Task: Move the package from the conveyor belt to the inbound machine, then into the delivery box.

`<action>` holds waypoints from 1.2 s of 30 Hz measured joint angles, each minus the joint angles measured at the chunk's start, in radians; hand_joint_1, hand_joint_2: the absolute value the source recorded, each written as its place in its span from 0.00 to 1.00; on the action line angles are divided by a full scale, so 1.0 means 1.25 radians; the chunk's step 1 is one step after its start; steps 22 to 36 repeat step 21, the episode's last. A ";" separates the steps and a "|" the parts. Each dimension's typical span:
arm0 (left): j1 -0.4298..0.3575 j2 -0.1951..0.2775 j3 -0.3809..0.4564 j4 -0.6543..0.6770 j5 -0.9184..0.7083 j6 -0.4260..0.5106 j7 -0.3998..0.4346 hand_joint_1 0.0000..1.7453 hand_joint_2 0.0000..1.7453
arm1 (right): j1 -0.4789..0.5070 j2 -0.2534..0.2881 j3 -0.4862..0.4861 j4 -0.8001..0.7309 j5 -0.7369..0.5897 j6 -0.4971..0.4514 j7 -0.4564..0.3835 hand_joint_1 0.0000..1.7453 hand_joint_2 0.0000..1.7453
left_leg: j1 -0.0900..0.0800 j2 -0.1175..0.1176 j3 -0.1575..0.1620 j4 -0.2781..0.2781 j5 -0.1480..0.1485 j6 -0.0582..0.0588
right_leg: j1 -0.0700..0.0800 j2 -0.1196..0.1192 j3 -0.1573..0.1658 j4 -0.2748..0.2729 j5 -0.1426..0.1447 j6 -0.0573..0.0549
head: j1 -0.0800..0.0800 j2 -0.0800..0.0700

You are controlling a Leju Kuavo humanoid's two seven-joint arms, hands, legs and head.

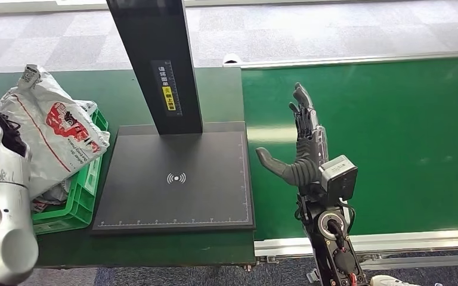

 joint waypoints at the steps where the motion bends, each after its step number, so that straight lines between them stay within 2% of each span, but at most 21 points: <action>1: 0.036 -0.011 -0.019 -0.069 0.006 0.040 -0.018 0.00 1.00 | 0.000 0.000 0.000 0.002 0.000 0.000 0.000 0.00 1.00 | 0.000 0.000 0.000 0.000 0.000 0.000 | 0.000 0.000 0.000 0.000 0.000 0.000 | 0.000 0.000; 3: 0.093 -0.025 -0.060 -0.181 0.017 0.091 -0.022 0.00 1.00 | -0.002 0.000 0.000 0.005 0.000 0.000 0.000 0.00 1.00 | 0.000 -0.002 -0.001 0.000 0.000 0.000 | 0.000 -0.001 0.000 0.000 -0.001 0.000 | 0.000 0.000; 5: 0.127 -0.030 -0.090 -0.254 0.031 0.108 -0.019 0.00 1.00 | -0.004 0.000 0.000 0.007 0.000 0.000 0.000 0.00 1.00 | 0.000 -0.003 -0.001 0.000 0.000 0.000 | 0.000 -0.002 0.000 0.000 -0.001 0.001 | 0.000 0.000; 12: 0.171 -0.031 -0.134 -0.366 0.048 0.122 -0.027 0.00 1.00 | -0.005 0.000 0.000 0.011 0.000 0.000 0.000 0.00 1.00 | 0.000 -0.002 0.000 0.000 0.000 0.000 | 0.000 -0.001 0.000 0.000 0.000 0.000 | 0.000 0.000; 16: 0.229 -0.035 -0.169 -0.497 -0.026 0.192 -0.069 0.00 1.00 | -0.006 0.001 0.000 0.017 0.000 -0.002 0.000 0.00 1.00 | 0.000 -0.001 0.000 0.000 0.000 0.000 | 0.000 -0.001 0.000 0.000 -0.001 0.000 | 0.000 0.000; 18: 0.286 -0.035 -0.223 -0.589 -0.089 0.219 -0.063 0.00 1.00 | -0.011 0.000 0.000 0.025 0.000 -0.006 0.000 0.00 1.00 | 0.000 -0.001 0.000 0.000 -0.001 0.000 | 0.000 -0.001 0.000 -0.001 -0.001 0.001 | 0.000 0.000; 20: 0.354 -0.033 -0.319 -0.660 -0.157 0.185 -0.019 0.00 1.00 | -0.017 -0.001 -0.003 0.034 0.000 -0.012 -0.002 0.00 1.00 | -0.001 -0.003 0.000 0.000 -0.003 0.001 | -0.001 -0.002 0.001 -0.001 -0.003 0.003 | 0.000 0.000; 21: 0.371 -0.032 -0.347 -0.675 -0.176 0.170 -0.005 0.00 1.00 | -0.018 -0.002 -0.004 0.036 0.001 -0.013 -0.002 0.00 1.00 | -0.001 -0.003 0.000 0.000 -0.003 0.002 | -0.001 -0.002 0.001 -0.001 -0.004 0.004 | 0.000 0.000; 36: 0.371 -0.032 -0.347 -0.675 -0.176 0.170 -0.005 0.00 1.00 | -0.018 -0.002 -0.004 0.036 0.001 -0.013 -0.002 0.00 1.00 | -0.001 -0.003 0.000 0.000 -0.003 0.002 | -0.001 -0.002 0.001 -0.001 -0.004 0.004 | 0.000 0.000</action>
